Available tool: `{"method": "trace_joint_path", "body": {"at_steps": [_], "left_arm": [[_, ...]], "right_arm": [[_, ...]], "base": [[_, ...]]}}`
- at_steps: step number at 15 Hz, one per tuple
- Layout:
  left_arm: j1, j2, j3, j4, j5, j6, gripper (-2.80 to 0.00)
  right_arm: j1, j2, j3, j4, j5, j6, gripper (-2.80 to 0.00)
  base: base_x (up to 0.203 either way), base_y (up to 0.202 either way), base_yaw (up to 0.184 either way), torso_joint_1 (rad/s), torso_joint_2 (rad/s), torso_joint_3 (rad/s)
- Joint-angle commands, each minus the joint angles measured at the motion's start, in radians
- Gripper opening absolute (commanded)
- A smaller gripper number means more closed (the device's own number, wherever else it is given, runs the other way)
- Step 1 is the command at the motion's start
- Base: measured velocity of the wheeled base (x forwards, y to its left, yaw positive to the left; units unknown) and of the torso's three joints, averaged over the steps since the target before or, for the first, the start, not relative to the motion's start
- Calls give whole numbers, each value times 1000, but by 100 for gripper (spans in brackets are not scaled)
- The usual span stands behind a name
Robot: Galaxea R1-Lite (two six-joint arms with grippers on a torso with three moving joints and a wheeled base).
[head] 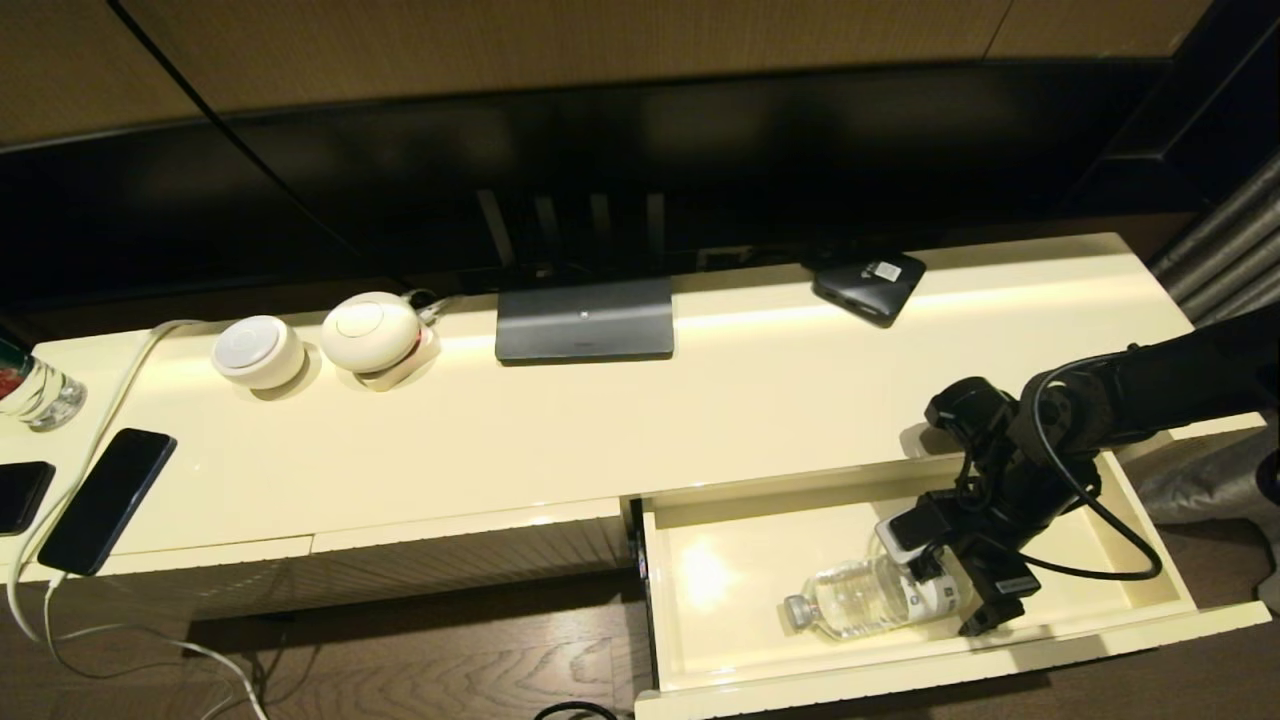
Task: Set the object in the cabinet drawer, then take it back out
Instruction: Take the mineral water out of the drawer and put it on the table
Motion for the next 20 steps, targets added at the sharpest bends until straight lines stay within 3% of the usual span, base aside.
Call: {"method": "trace_joint_path", "body": {"at_steps": [1, 12, 13, 20], "left_arm": [[0, 1, 3, 0, 0, 0, -280], [2, 1, 3, 0, 0, 0, -280], [0, 1, 3, 0, 0, 0, -280], [0, 1, 3, 0, 0, 0, -280]], "right_arm": [[2, 10, 2, 4, 1, -9, 0], [3, 23, 2, 6, 3, -9, 0], [3, 23, 2, 6, 4, -9, -280], [3, 13, 3, 4, 1, -8, -280]], "base": [[0, 0, 0, 0, 0, 0], [0, 0, 0, 0, 0, 0], [0, 0, 0, 0, 0, 0], [0, 0, 0, 0, 0, 0]]}}
